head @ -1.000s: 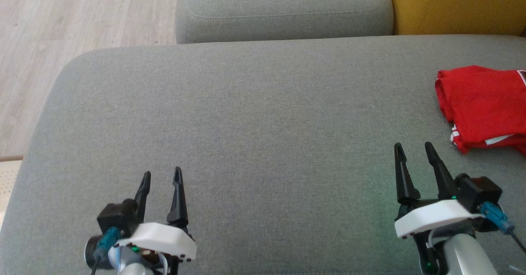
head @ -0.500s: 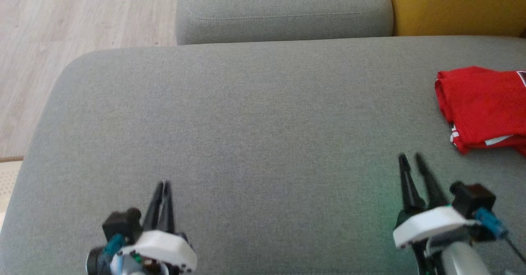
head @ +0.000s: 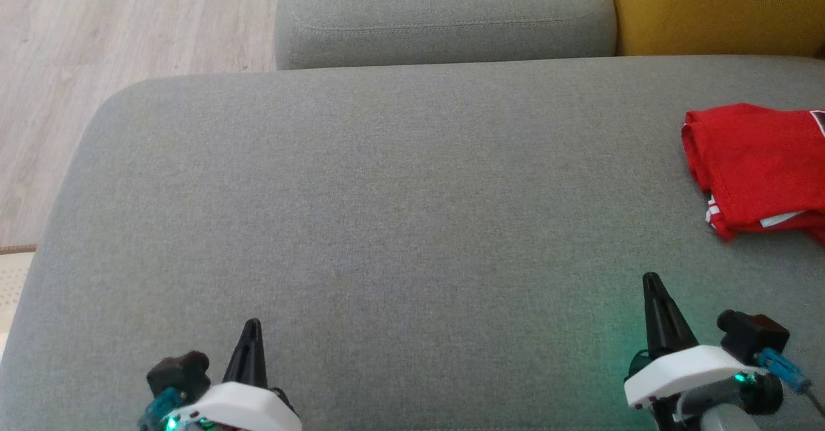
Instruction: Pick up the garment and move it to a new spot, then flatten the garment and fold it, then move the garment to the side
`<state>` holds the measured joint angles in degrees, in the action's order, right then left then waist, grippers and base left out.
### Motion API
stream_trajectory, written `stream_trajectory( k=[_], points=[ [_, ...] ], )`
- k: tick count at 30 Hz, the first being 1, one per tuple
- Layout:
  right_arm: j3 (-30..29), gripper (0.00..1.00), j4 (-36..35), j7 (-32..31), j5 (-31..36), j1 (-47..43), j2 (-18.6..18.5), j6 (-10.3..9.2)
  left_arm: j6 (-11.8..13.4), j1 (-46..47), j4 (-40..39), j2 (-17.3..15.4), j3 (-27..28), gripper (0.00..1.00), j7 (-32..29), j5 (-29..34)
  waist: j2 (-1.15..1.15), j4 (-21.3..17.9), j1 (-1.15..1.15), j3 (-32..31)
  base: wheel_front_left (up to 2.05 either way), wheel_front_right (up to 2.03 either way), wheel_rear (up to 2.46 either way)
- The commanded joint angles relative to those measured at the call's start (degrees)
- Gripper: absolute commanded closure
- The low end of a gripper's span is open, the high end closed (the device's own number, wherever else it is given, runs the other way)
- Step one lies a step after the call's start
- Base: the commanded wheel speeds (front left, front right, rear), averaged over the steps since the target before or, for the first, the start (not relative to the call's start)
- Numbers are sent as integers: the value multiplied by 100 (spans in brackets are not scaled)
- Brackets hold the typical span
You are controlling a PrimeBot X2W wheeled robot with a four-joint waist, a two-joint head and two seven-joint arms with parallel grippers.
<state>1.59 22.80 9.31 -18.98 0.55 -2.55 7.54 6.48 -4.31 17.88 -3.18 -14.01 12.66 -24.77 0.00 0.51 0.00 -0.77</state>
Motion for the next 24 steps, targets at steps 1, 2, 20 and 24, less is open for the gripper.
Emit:
stream_trajectory(
  k=[1,2,20,24],
  points=[
    [-28,100,-225,-49,-181,248,-6,-1,-53,289,-199,-27,110,100,-41,-158,0,-1,0,1,0,0,0],
    [-34,100,-231,-63,-246,251,-7,-1,-66,296,-199,-29,123,100,-55,-221,0,-1,0,2,0,0,0],
    [-161,100,-337,-310,-1398,301,-11,-1,-285,423,-218,-58,384,100,-316,-1327,0,-9,0,17,0,0,0],
    [-189,100,-360,-365,-1654,312,-12,-2,-333,448,-229,-63,445,100,-376,-1571,0,-11,0,21,0,0,0]
  ],
)
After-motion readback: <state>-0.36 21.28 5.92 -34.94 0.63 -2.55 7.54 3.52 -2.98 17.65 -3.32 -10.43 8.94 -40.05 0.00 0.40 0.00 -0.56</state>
